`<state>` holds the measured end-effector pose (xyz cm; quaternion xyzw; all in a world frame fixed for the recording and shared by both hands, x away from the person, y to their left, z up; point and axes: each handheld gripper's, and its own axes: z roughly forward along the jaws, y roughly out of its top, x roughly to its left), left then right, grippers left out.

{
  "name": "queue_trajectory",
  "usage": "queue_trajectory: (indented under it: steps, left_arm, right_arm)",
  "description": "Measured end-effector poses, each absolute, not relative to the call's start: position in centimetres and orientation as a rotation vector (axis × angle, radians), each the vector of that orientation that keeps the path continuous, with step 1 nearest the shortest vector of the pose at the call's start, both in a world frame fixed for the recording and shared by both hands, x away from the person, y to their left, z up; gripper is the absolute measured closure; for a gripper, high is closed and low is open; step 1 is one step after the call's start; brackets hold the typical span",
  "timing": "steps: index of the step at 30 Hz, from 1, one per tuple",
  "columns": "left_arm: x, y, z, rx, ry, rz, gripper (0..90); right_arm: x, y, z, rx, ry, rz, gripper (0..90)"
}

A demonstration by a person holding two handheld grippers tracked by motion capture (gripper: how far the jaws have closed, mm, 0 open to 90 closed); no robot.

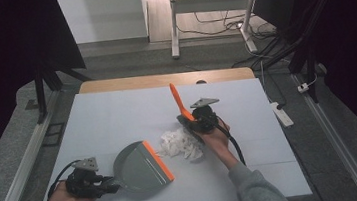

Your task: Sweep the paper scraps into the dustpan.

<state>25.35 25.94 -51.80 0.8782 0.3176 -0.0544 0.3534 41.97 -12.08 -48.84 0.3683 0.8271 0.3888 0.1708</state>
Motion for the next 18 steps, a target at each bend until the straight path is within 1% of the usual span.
queue_trajectory:
  steps: [8, 18]
  left_arm:
    - [25.5, 25.8, -51.8, 2.266, 0.819, -0.138, 61.6]
    - [25.5, 25.6, -51.8, 2.258, 0.827, -0.137, 61.6]
  right_arm:
    - [40.4, -9.3, -49.1, 0.913, 2.401, 1.038, 70.5]
    - [38.0, -6.2, -49.2, 0.815, 2.499, 1.111, 70.5]
